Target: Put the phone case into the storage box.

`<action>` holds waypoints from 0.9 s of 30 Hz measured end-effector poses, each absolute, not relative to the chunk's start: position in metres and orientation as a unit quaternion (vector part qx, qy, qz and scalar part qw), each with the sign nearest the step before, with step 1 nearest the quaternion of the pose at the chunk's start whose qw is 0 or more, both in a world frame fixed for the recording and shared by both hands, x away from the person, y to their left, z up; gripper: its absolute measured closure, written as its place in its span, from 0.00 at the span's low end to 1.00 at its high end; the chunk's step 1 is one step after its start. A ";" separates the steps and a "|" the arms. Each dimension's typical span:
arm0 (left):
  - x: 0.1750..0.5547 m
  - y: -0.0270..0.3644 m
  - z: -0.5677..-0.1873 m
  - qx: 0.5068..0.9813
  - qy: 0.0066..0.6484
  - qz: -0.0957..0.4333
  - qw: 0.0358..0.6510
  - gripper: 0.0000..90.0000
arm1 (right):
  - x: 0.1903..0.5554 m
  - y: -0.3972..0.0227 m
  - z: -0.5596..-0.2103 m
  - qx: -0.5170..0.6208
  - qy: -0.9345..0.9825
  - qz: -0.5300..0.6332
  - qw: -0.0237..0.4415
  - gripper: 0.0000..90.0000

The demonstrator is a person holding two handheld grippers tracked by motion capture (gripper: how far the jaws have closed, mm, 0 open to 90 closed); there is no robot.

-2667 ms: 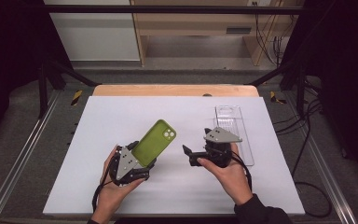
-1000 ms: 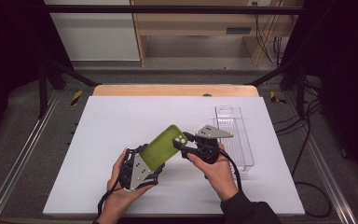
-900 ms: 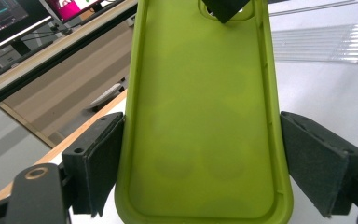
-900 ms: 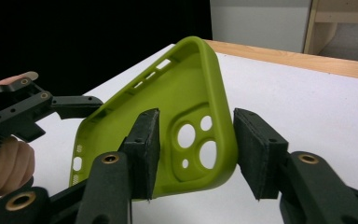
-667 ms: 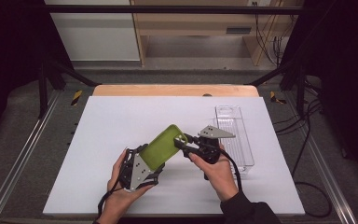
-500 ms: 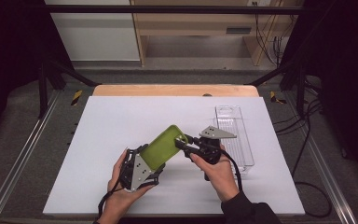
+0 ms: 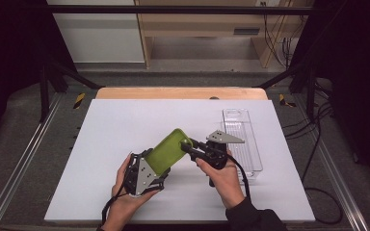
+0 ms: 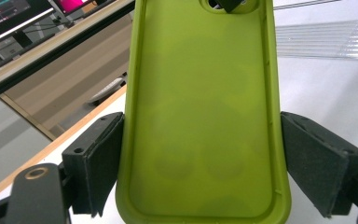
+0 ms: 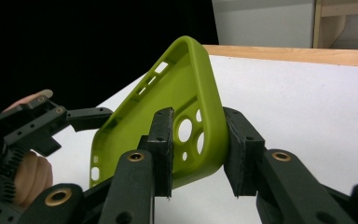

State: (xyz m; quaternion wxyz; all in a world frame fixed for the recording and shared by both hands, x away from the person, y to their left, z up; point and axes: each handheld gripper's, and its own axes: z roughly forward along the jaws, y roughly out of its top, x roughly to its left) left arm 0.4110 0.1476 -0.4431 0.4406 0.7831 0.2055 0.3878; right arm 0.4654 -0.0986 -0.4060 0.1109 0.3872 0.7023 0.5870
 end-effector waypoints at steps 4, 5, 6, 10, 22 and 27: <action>0.411 0.147 -0.443 0.782 0.208 0.389 0.440 0.18 | 0.466 -0.098 -0.406 0.394 0.698 0.589 0.105 0.74; 0.411 0.148 -0.443 0.782 0.209 0.386 0.442 0.18 | 0.465 -0.098 -0.406 0.395 0.697 0.590 0.104 0.75; 0.411 0.148 -0.443 0.782 0.210 0.384 0.444 0.18 | 0.465 -0.098 -0.405 0.394 0.695 0.592 0.105 0.76; 0.414 0.148 -0.445 0.783 0.217 0.371 0.451 0.18 | 0.465 -0.098 -0.404 0.394 0.694 0.593 0.106 0.78; 0.423 0.151 -0.451 0.786 0.243 0.343 0.454 0.18 | 0.463 -0.088 -0.398 0.400 0.692 0.591 0.111 0.84; 0.426 0.154 -0.453 0.784 0.252 0.336 0.457 0.18 | 0.461 -0.080 -0.395 0.391 0.698 0.587 0.124 0.85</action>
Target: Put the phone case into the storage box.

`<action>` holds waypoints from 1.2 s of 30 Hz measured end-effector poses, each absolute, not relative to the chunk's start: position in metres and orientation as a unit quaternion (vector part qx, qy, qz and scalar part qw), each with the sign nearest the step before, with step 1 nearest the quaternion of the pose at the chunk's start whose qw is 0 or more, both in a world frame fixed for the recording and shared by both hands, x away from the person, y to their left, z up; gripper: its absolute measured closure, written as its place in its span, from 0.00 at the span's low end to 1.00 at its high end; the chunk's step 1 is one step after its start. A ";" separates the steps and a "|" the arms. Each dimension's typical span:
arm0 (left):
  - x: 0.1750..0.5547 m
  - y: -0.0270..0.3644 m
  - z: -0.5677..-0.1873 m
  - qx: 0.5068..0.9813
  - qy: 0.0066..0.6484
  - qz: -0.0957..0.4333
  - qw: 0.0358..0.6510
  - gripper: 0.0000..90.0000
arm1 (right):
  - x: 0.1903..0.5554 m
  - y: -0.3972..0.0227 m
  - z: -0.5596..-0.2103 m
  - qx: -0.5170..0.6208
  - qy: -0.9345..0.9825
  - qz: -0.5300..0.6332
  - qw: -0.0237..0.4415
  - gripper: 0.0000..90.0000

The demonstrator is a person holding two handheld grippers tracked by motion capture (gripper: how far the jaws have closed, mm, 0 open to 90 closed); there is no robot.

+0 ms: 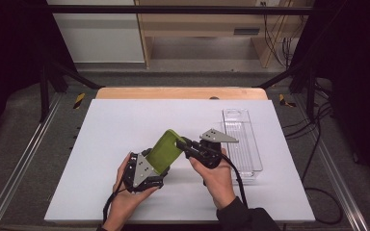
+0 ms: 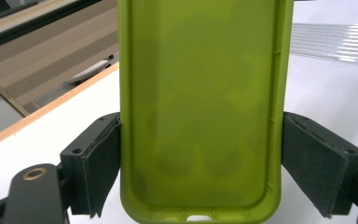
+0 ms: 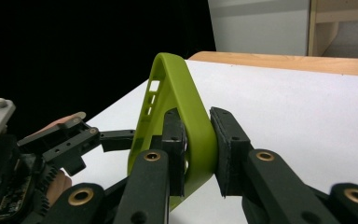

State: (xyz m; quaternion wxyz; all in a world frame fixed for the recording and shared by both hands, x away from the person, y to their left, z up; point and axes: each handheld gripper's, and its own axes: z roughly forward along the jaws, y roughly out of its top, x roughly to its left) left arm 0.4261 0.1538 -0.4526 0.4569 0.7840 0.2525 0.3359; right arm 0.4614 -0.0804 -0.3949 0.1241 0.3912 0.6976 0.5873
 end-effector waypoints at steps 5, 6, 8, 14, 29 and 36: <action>0.429 0.155 -0.455 0.775 0.268 0.320 0.475 0.17 | 0.460 -0.072 -0.386 0.378 0.710 0.576 0.147 0.85; 0.429 0.156 -0.455 0.772 0.272 0.319 0.478 0.16 | 0.460 -0.071 -0.385 0.378 0.711 0.573 0.153 0.85; 0.430 0.157 -0.454 0.765 0.276 0.318 0.488 0.11 | 0.462 -0.069 -0.380 0.377 0.712 0.570 0.164 0.85; 0.428 0.170 -0.450 0.742 0.302 0.290 0.524 0.08 | 0.475 -0.078 -0.363 0.373 0.718 0.556 0.190 0.85; 0.431 0.222 -0.448 0.721 0.328 0.263 0.550 0.05 | 0.525 -0.141 -0.319 0.369 0.726 0.525 0.247 0.85; 0.429 0.248 -0.448 0.707 0.329 0.278 0.561 0.04 | 0.535 -0.163 -0.304 0.347 0.735 0.520 0.263 0.85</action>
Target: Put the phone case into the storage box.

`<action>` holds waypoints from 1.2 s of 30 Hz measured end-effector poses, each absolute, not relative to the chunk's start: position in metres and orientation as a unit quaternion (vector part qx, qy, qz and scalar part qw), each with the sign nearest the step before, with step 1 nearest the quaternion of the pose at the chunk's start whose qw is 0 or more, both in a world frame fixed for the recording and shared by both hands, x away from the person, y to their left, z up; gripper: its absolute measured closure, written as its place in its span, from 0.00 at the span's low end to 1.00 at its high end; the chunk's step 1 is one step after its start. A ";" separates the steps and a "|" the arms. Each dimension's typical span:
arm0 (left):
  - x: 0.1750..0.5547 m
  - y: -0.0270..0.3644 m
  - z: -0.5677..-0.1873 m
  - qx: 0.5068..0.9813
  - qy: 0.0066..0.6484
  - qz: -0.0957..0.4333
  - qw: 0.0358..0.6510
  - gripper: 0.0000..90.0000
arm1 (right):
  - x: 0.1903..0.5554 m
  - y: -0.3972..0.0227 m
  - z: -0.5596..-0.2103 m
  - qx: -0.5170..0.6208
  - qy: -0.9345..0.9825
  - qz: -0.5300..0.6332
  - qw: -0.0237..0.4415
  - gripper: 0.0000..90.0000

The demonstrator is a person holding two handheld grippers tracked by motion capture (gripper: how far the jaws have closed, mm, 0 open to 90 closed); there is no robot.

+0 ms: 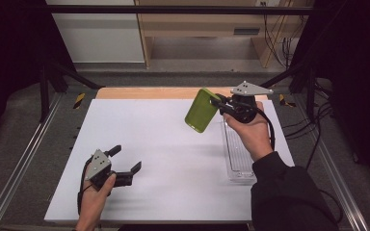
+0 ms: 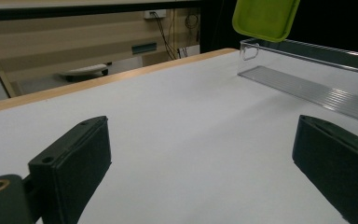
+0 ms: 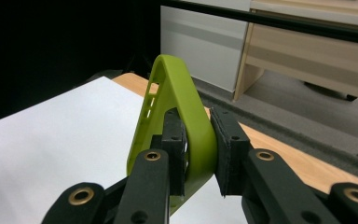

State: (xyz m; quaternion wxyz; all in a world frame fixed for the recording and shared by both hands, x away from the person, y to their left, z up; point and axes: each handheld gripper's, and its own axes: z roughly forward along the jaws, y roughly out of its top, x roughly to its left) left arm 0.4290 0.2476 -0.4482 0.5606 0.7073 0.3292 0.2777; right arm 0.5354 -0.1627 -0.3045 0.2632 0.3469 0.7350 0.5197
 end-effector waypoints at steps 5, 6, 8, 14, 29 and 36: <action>0.430 0.256 -0.449 0.696 0.336 0.284 0.567 0.04 | 0.542 -0.176 -0.297 0.343 0.734 0.519 0.274 0.85; 0.430 0.258 -0.450 0.696 0.337 0.283 0.568 0.04 | 0.543 -0.177 -0.296 0.342 0.733 0.519 0.275 0.85; 0.431 0.260 -0.451 0.694 0.340 0.284 0.568 0.04 | 0.545 -0.181 -0.293 0.341 0.733 0.519 0.278 0.85; 0.432 0.268 -0.450 0.688 0.343 0.276 0.577 0.04 | 0.550 -0.193 -0.284 0.341 0.730 0.520 0.284 0.85; 0.433 0.273 -0.451 0.686 0.337 0.275 0.584 0.03 | 0.557 -0.225 -0.275 0.352 0.725 0.511 0.298 0.85; 0.434 0.278 -0.452 0.673 0.341 0.263 0.601 0.03 | 0.558 -0.243 -0.271 0.360 0.726 0.501 0.304 0.85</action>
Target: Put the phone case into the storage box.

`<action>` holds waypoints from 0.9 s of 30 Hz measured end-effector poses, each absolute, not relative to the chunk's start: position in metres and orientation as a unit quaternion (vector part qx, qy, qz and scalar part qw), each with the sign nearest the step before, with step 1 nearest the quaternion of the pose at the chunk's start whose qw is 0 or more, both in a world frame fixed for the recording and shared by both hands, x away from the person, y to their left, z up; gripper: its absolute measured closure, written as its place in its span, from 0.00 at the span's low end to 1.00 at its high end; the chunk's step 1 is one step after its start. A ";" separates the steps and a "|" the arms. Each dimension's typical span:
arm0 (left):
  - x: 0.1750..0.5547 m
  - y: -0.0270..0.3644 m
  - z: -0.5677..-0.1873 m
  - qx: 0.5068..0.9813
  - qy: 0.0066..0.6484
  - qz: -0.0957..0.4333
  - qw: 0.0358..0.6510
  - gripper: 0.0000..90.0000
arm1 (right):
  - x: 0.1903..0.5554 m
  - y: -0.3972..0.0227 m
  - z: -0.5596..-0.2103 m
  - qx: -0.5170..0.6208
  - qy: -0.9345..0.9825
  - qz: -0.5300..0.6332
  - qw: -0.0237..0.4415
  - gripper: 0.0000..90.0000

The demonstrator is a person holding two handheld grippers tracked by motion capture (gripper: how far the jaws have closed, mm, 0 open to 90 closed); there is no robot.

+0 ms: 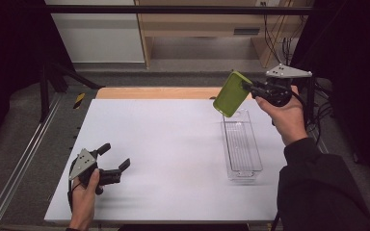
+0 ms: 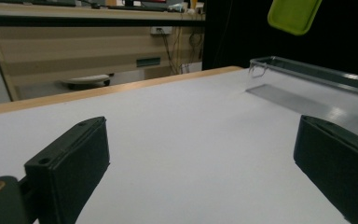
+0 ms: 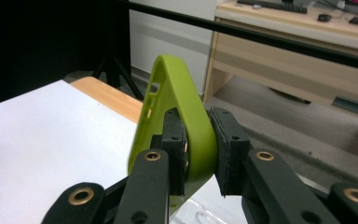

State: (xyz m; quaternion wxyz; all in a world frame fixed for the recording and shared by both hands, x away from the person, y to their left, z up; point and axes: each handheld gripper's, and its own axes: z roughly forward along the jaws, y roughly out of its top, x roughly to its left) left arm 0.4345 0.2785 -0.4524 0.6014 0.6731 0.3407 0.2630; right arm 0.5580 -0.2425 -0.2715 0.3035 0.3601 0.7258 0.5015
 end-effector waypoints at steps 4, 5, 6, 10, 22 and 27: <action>0.436 0.278 -0.452 0.675 0.343 0.270 0.595 0.03 | 0.559 -0.250 -0.277 0.370 0.727 0.494 0.302 0.85; 0.436 0.278 -0.452 0.680 0.340 0.273 0.590 0.03 | 0.560 -0.252 -0.279 0.369 0.731 0.487 0.304 0.85; 0.436 0.278 -0.453 0.681 0.339 0.275 0.588 0.03 | 0.560 -0.253 -0.281 0.370 0.733 0.481 0.307 0.85; 0.435 0.278 -0.453 0.680 0.340 0.275 0.588 0.03 | 0.561 -0.262 -0.283 0.374 0.730 0.480 0.310 0.85; 0.435 0.279 -0.453 0.678 0.343 0.277 0.588 0.03 | 0.562 -0.283 -0.282 0.372 0.739 0.459 0.323 0.85; 0.434 0.279 -0.453 0.679 0.343 0.277 0.587 0.03 | 0.566 -0.287 -0.284 0.369 0.746 0.450 0.324 0.85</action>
